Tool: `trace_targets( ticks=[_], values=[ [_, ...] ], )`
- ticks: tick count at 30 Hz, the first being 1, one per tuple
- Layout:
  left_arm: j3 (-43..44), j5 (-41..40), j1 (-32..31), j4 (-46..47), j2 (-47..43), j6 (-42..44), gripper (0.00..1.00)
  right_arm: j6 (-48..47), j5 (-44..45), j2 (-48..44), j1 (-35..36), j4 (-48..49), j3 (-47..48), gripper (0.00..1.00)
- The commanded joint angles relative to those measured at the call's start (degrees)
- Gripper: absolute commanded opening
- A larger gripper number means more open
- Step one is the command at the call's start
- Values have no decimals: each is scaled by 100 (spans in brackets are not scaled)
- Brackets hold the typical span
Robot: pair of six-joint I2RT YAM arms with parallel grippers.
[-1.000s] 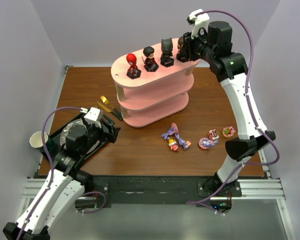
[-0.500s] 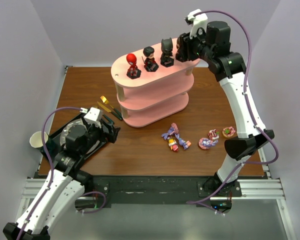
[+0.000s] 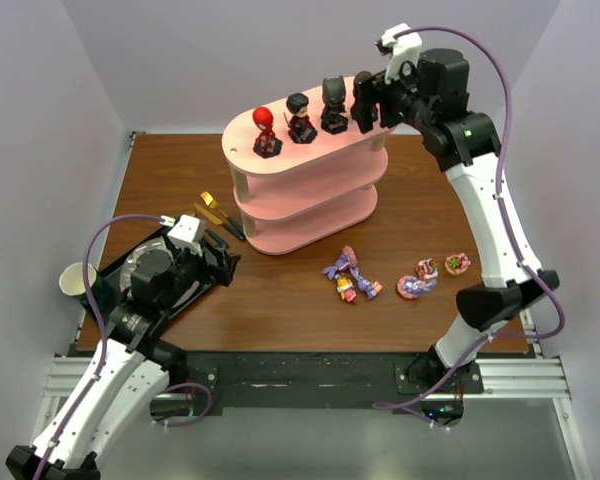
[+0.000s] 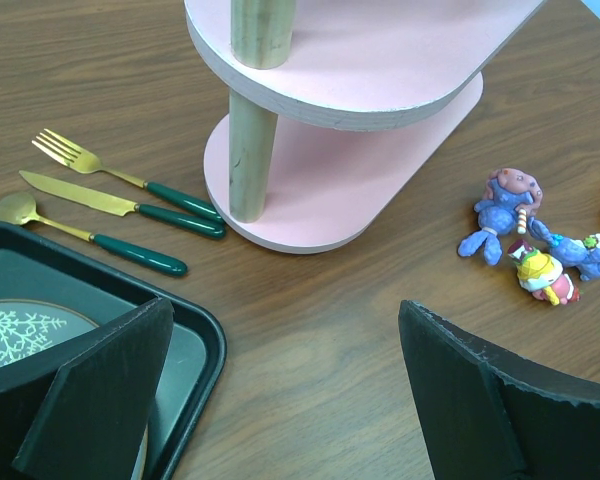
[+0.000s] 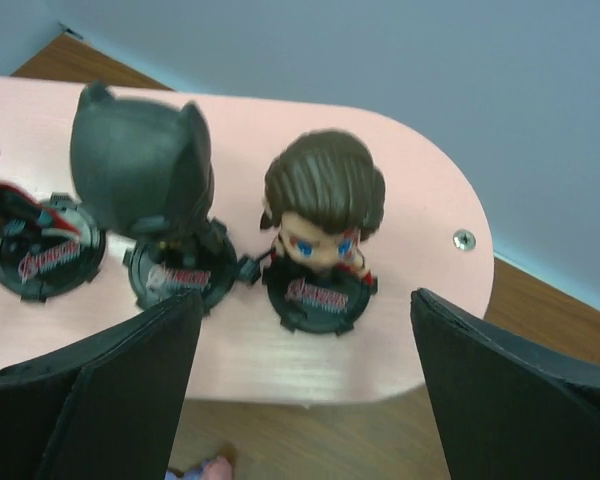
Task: Place and organize the plastic toys onto the shelf
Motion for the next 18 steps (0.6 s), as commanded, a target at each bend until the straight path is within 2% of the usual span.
trace_targets(
  ticks=[1, 3, 4, 9, 10, 16, 18],
  values=[
    [94, 56, -24, 221, -47, 83, 100, 258, 49, -1104, -21, 490, -1029, 93],
    [94, 55, -24, 212, -56, 83, 100, 460, 101, -1517, -21, 771, -1629, 98],
    [94, 55, -24, 212, -48, 83, 100, 531, 110, -1936, -21, 894, -2293, 98],
    [102, 73, -24, 212, -21, 83, 100, 1136, 251, -3161, -21, 1290, -4081, 98],
    [102, 82, -24, 221, -12, 83, 100, 1216, 199, -3528, -21, 1326, -4667, 98],
    [50, 424, -24, 352, -4, 101, 100, 1849, -82, -4269, -21, 1335, -6602, 98],
    [32, 678, -24, 405, 32, 92, 100, 2024, -249, -4445, -12, 1352, -6948, 99]
  ],
)
